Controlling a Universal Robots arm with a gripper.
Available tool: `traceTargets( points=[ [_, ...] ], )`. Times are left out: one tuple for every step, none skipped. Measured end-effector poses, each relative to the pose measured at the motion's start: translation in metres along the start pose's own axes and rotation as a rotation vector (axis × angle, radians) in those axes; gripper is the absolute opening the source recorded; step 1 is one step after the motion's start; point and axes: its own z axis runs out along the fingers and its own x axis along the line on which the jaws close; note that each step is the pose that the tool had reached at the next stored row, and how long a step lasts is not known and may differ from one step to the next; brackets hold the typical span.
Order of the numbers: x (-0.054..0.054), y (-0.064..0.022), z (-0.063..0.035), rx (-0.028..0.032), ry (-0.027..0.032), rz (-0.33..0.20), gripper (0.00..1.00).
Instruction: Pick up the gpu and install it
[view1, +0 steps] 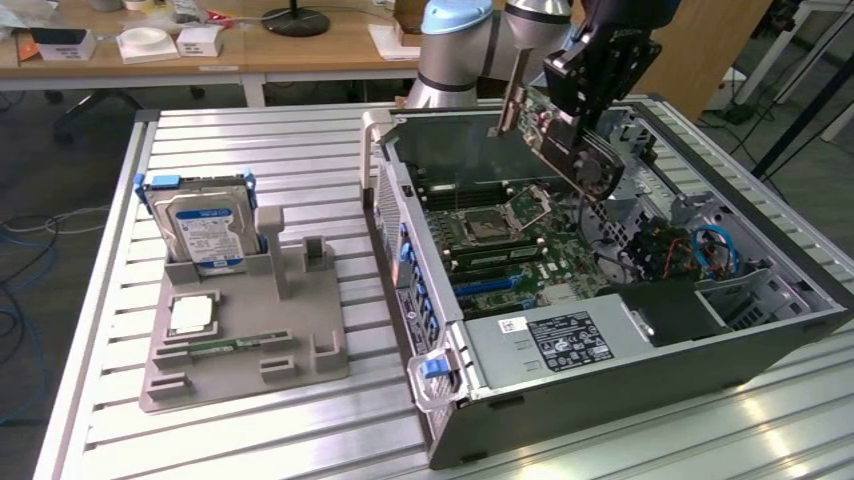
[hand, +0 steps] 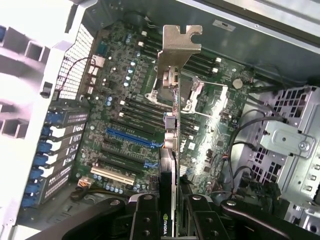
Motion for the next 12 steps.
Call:
traceTargets(
  points=[
    [0.0,0.0,0.0,-0.0002,0.0001,-0.008,0.26],
    [0.0,0.0,0.0,-0.0004,0.0001,-0.016,0.26],
    [0.0,0.0,0.0,-0.0006,0.0001,-0.023,0.26],
    [0.0,0.0,0.0,-0.0008,0.0002,-0.03,0.26],
    [0.0,0.0,0.0,-0.0009,0.0002,-0.036,0.26],
    [0.0,0.0,0.0,-0.0012,0.0003,-0.044,0.26],
    [0.0,0.0,0.0,-0.0014,0.0003,-0.05,0.26],
    [0.0,0.0,0.0,-0.0016,0.0003,-0.057,0.26],
    [0.0,0.0,0.0,-0.0018,0.0003,-0.063,0.26],
    [0.0,0.0,0.0,-0.0019,0.0004,-0.07,0.26],
    [0.0,0.0,0.0,-0.0021,0.0004,-0.076,0.26],
    [0.0,0.0,0.0,-0.0022,0.0005,-0.082,0.26]
  ],
)
